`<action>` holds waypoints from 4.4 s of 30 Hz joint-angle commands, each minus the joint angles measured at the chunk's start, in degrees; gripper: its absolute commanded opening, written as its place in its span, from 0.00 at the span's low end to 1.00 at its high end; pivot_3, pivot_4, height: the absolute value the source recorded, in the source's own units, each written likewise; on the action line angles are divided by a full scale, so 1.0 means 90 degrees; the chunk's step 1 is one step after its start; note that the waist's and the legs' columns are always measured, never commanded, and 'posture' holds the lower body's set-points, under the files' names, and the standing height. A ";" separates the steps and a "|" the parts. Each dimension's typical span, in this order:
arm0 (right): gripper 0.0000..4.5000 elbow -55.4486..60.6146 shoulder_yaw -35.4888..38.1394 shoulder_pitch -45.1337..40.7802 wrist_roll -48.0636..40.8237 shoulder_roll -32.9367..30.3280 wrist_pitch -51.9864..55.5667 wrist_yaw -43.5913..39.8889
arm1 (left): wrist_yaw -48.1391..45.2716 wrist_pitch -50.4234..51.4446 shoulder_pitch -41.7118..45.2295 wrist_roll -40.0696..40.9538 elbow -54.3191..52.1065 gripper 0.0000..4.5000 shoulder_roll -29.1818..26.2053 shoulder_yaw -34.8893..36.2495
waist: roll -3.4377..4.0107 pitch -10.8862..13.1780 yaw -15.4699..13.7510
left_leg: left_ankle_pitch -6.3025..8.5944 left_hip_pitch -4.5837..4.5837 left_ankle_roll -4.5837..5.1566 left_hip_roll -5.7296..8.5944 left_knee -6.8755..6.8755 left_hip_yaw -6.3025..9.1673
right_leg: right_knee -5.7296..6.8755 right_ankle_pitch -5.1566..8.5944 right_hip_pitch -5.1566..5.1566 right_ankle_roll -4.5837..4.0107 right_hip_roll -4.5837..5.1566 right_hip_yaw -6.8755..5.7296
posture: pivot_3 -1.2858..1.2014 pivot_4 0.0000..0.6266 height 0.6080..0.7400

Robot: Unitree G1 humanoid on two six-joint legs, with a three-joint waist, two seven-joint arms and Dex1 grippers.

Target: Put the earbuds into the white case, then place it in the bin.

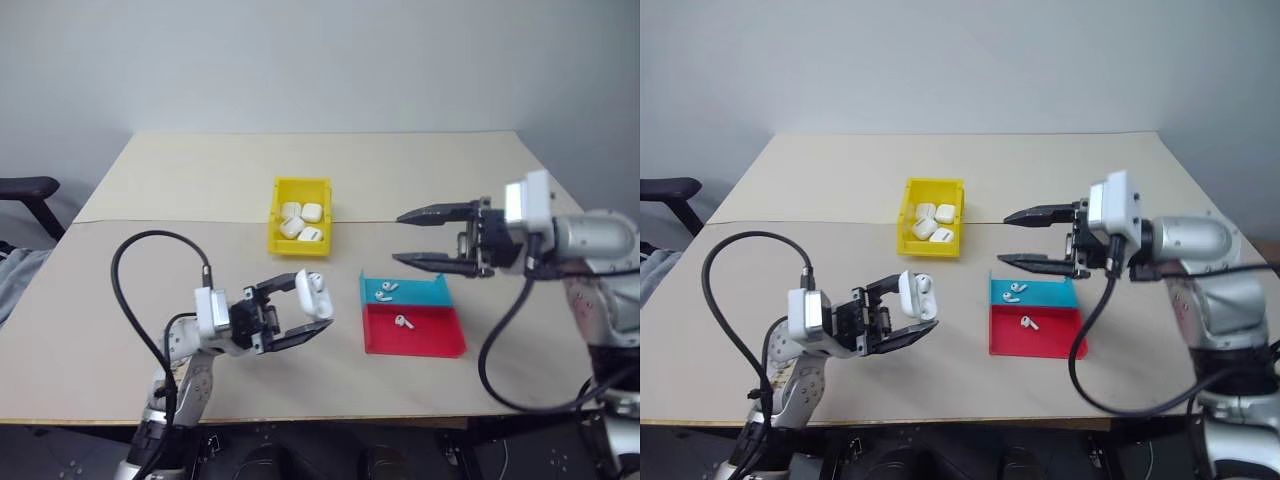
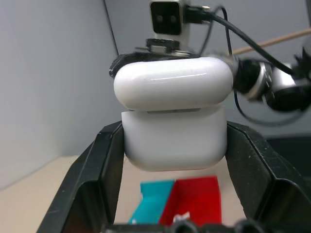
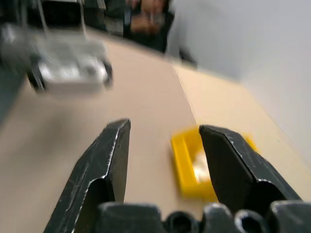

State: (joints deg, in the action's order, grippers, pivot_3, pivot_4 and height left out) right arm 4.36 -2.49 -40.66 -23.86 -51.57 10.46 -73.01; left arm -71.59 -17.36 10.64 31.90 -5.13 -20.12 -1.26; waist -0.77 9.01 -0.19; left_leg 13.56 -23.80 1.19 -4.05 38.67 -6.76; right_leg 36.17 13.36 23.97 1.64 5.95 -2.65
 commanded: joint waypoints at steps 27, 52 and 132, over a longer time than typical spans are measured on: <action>0.62 -0.6124 -0.3638 -0.3475 0.5473 0.2244 -0.3938 -0.0540 | 0.0634 -0.0949 -0.0977 -0.0582 -0.0264 0.63 -0.0015 -0.0074 | 0.0008 -0.0002 0.0116 | -0.0003 -0.0015 -0.0006 -0.0006 0.0004 -0.0029 | 0.0010 -0.0002 0.0024 0.0001 0.0005 0.0008 | 0.52 0.24 1.00; 0.49 -0.6933 -0.3587 -0.3601 0.5858 0.2500 -0.4855 -0.0256 | 0.0929 -0.1018 -0.1071 -0.0608 -0.0333 0.63 -0.0072 -0.0149 | 0.0010 -0.0003 0.0120 | -0.0004 -0.0012 -0.0008 -0.0007 0.0003 -0.0032 | 0.0012 -0.0002 0.0022 0.0001 0.0005 0.0009 | 0.52 0.24 1.00; 0.25 0.4332 0.2333 0.2026 -0.4871 0.2433 0.3486 0.3842 | 0.0801 0.1413 0.1416 0.0969 -0.0716 0.63 0.1044 -0.0607 | 0.0015 -0.0010 -0.0020 | -0.0001 0.0006 -0.0001 0.0003 0.0007 0.0027 | -0.0008 -0.0002 -0.0038 0.0003 -0.0002 -0.0013 | 0.52 0.24 1.00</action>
State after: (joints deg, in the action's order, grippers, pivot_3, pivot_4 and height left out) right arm 42.33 19.12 -22.88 -68.11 -28.76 43.84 -38.25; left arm -64.07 -4.65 22.52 40.34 -10.54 -11.06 -7.29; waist -0.64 8.92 -0.37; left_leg 13.55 -23.75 1.18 -4.02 38.73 -6.52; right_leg 36.10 13.34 23.63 1.66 5.93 -2.77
